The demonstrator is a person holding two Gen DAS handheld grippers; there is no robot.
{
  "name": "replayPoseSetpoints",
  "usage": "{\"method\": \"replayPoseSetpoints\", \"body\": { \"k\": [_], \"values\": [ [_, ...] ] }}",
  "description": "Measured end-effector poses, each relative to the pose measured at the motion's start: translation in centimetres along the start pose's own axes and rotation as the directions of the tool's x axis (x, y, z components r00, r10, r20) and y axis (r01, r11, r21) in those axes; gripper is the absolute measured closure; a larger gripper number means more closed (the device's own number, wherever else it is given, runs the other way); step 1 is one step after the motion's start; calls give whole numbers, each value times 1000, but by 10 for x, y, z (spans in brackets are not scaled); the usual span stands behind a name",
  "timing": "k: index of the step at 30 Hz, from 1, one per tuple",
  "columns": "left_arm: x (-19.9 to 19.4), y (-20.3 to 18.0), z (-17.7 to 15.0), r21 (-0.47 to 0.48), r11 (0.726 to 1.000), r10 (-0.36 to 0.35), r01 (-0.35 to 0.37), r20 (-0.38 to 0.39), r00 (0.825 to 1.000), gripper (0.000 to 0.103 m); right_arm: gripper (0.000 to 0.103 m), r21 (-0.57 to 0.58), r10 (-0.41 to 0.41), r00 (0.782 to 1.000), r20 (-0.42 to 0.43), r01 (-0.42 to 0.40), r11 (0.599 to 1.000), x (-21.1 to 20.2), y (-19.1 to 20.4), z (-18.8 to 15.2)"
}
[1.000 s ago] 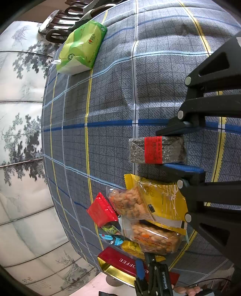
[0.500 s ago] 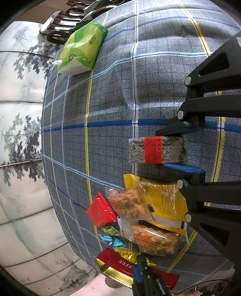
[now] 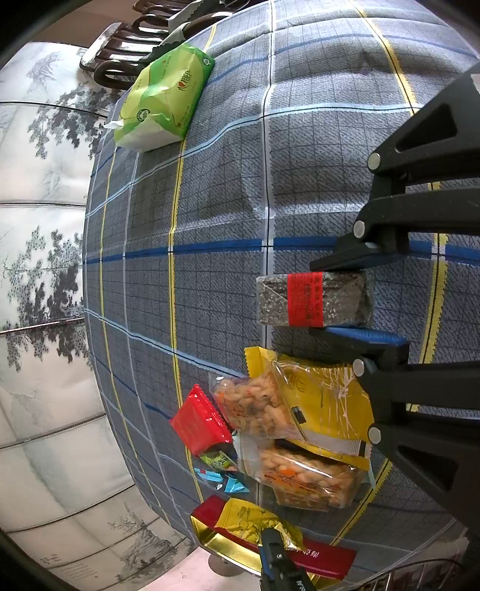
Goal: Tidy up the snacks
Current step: 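Lower the left gripper onto the yellow pastry packet and close it, then carry the yellow packet into the gold toffee tin and open the left gripper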
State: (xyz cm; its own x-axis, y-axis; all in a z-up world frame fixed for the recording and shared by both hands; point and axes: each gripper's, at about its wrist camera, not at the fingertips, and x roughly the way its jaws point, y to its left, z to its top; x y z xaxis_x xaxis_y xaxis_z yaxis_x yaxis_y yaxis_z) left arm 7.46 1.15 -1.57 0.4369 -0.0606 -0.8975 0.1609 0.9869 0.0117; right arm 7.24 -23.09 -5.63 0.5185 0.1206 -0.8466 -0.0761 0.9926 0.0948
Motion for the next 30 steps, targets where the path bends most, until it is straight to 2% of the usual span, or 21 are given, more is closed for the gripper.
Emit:
{"method": "replayPoseSetpoints", "body": {
  "k": [10,15,21,25,27,30],
  "values": [
    [-19,4,-2,-6,1000,-4,5,22,1000,91,76,-5,-20,1000,8,20,1000,-1,3,-2],
    [-33,10,-3,-23,999,-34,35,32,999,91,76,-6,-32,999,8,32,999,-1,5,-2],
    [-59,26,-2,-27,1000,-10,12,81,997,91,76,-1,-49,999,6,49,999,0,8,-1],
    [-67,52,-2,-66,998,16,-10,87,996,92,76,3,-58,998,4,58,998,0,9,-1],
    [-66,65,-3,-89,996,7,0,79,997,92,76,4,-65,998,4,65,998,0,10,-1],
    [-69,83,-8,-137,988,-60,71,86,995,92,76,-1,-76,997,5,76,997,1,12,0]
  ]
}}
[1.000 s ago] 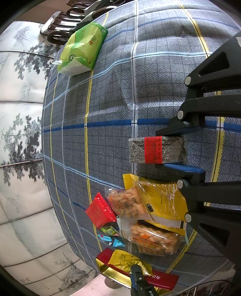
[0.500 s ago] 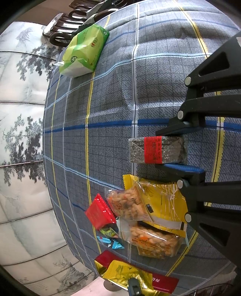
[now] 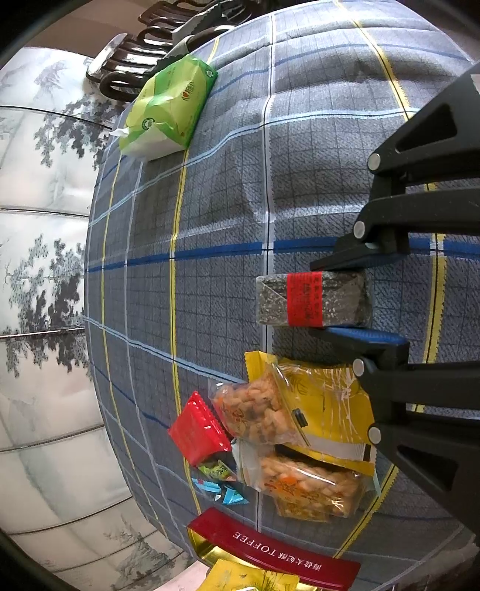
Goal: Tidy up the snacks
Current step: 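Carry the yellow packet into the gold toffee tin and open the left gripper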
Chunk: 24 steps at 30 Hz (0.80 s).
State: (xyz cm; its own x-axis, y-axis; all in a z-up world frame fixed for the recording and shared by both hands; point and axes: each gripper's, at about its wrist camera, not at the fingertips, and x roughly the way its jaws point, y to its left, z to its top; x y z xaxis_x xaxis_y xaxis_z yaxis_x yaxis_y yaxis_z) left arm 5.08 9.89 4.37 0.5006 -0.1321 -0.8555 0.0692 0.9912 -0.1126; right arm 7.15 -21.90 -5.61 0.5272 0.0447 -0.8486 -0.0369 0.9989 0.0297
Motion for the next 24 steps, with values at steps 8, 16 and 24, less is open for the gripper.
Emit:
{"method": "replayPoseSetpoints", "body": {
  "k": [8,16,24],
  "values": [
    [-12,22,-4,-72,993,-90,91,13,996,93,76,-6,-18,1000,-3,18,1000,0,2,1],
    [-26,48,-3,-61,996,63,-60,48,997,93,76,-17,-45,999,-5,45,999,1,7,3],
    [1,86,-18,-75,973,215,-216,-24,976,93,76,-14,-57,998,-13,57,998,2,9,5]
  ]
}}
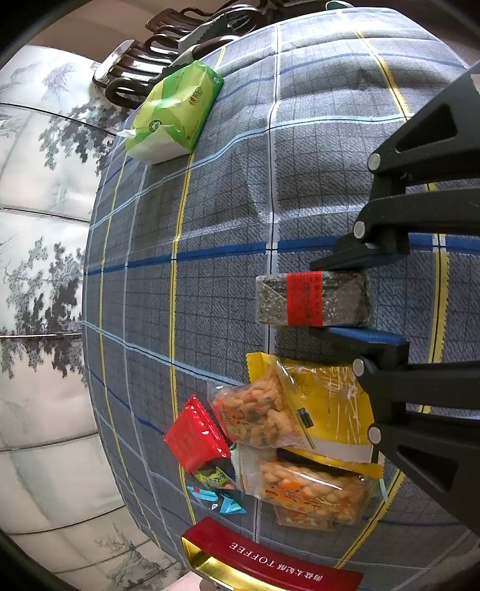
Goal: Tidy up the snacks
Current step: 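Carry the yellow packet into the gold toffee tin and open the left gripper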
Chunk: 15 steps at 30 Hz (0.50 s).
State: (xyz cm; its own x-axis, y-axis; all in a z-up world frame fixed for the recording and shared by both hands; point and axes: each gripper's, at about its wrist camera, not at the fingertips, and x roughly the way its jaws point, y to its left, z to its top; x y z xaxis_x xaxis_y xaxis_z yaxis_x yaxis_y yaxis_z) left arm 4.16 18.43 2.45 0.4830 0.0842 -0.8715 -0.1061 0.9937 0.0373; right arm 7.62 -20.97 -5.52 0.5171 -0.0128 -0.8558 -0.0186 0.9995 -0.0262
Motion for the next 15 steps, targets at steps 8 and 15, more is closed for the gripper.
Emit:
{"method": "replayPoseSetpoints", "body": {
  "k": [8,15],
  "values": [
    [17,11,-13,14,998,55,-54,-21,998,93,76,-3,-17,1000,-4,17,1000,0,3,-1],
    [27,9,-21,12,998,54,-54,-42,998,93,76,3,-32,999,-10,32,999,-1,6,0]
  ]
}}
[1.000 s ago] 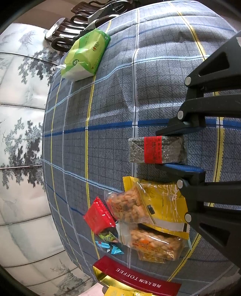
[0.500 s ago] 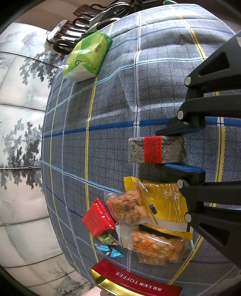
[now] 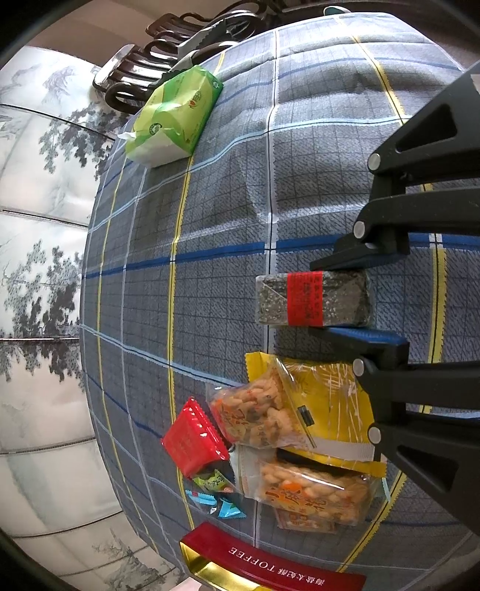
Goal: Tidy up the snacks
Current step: 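Carry the yellow packet into the gold toffee tin and open the left gripper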
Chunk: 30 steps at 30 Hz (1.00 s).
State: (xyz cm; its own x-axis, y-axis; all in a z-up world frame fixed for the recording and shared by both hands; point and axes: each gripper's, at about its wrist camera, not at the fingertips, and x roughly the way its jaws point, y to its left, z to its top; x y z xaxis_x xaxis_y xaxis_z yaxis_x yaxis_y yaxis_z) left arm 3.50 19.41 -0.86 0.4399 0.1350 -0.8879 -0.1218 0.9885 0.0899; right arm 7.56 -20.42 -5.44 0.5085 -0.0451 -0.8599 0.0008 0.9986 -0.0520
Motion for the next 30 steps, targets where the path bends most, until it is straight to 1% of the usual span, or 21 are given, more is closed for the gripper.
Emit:
{"method": "replayPoseSetpoints", "body": {
  "k": [3,4,6,7,13,15,17,20,25,30],
  "values": [
    [1,-1,-3,7,1000,9,-9,2,1000,92,76,5,-5,1000,-3,5,1000,0,1,0],
    [3,-1,-4,5,1000,5,-5,-3,1000,90,76,5,-8,1000,-3,8,1000,0,1,0],
    [6,-1,-5,3,1000,-6,7,-17,1000,90,76,10,-11,1000,-3,11,1000,0,2,0],
    [7,-1,-7,7,1000,-1,1,-20,1000,88,76,16,-12,1000,-4,12,1000,0,2,0],
    [9,-1,-12,12,1000,-8,8,-25,1000,88,76,39,-12,1000,-4,13,999,-1,1,-1],
    [9,0,-13,12,1000,-5,5,-26,1000,84,76,48,-15,1000,0,15,999,-2,1,-1],
    [9,0,-13,18,1000,-3,3,-19,1000,73,76,54,-20,1000,4,19,998,-4,1,0],
    [4,-1,-14,19,1000,-6,6,0,1000,62,76,58,-28,999,17,27,998,-10,1,2],
    [-2,-1,-14,25,1000,-14,13,19,1000,53,76,66,-44,998,52,41,997,-26,0,7],
    [-8,-3,-14,28,1000,-9,8,41,999,46,76,67,-35,995,92,29,997,-44,9,14]
  ]
}}
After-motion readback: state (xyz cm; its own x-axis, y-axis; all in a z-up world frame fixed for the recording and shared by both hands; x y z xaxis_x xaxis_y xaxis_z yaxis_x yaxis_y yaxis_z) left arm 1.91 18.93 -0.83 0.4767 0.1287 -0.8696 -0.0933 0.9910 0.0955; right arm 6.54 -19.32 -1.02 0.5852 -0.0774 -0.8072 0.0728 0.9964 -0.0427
